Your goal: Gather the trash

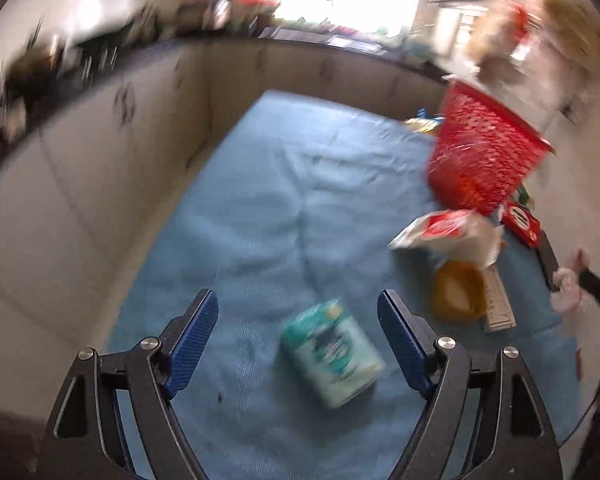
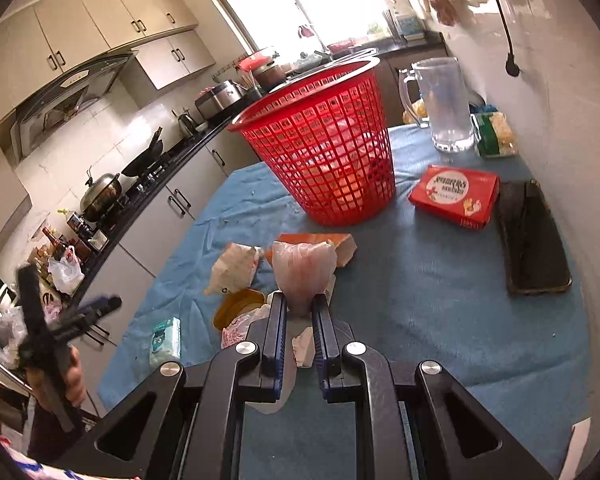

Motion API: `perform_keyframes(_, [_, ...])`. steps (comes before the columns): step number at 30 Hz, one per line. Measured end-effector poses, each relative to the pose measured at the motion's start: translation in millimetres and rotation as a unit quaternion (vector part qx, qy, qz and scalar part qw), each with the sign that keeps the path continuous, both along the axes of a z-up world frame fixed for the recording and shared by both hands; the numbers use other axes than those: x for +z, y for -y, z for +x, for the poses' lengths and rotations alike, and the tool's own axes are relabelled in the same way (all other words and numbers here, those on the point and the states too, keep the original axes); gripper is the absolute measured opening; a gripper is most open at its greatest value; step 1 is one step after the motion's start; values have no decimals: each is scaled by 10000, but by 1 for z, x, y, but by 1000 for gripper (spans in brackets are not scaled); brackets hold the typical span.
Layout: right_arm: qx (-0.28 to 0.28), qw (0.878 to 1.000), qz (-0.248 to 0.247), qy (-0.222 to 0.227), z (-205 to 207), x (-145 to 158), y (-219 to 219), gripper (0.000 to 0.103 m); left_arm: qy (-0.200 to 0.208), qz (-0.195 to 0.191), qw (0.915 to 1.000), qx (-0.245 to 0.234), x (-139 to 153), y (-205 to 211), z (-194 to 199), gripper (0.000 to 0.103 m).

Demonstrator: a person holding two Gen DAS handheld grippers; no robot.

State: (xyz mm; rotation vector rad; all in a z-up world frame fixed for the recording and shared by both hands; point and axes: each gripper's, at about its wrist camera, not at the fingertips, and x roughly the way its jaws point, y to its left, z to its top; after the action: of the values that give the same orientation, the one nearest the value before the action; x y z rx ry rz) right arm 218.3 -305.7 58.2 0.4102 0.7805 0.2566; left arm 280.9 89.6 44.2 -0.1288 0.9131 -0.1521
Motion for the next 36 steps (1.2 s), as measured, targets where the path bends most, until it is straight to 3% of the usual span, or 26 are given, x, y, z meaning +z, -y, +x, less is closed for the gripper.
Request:
perform_keyframes(3, [19, 10000, 38, -54, 2, -5, -3, 14, -522, -305, 9982, -20, -29, -5, 7, 81])
perform_keyframes(7, [69, 9999, 62, -74, 1, -7, -11, 14, -846, -219, 9959, -215, -59, 11, 14, 81])
perform_keyframes(12, [94, 9999, -40, -31, -7, -1, -16, 14, -620, 329, 9967, -408, -65, 46, 12, 86])
perform_keyframes(14, [81, 9999, -62, -29, -8, 0, -15, 14, -548, 724, 9953, -325, -69, 57, 11, 86])
perform_keyframes(16, [66, 9999, -64, -48, -8, -1, -14, 14, -456, 1100, 9923, -349, -69, 69, 8, 77])
perform_keyframes(17, [56, 9999, -61, -60, -8, -1, -13, 14, -413, 1088, 9925, -363, -64, 69, 7, 55])
perform_keyframes(18, [52, 9999, -58, -68, -9, -2, -13, 14, -428, 1064, 9926, -403, -60, 70, 5, 42])
perform_keyframes(20, [49, 9999, -65, -74, -9, -1, -13, 14, -382, 914, 9939, -485, -51, 70, 0, 34])
perform_keyframes(23, [48, 10000, -55, -45, -9, 0, -13, 14, -133, 942, 9940, -534, -34, 71, -11, 30])
perform_keyframes(28, [49, 10000, -8, 36, -11, 4, -10, 14, 314, 653, 9949, -701, 8, 77, -31, 30])
perform_keyframes(36, [-28, 9991, 143, 402, -2, 39, 5, 14, 1006, 181, 9884, -1127, 112, 111, -8, 31])
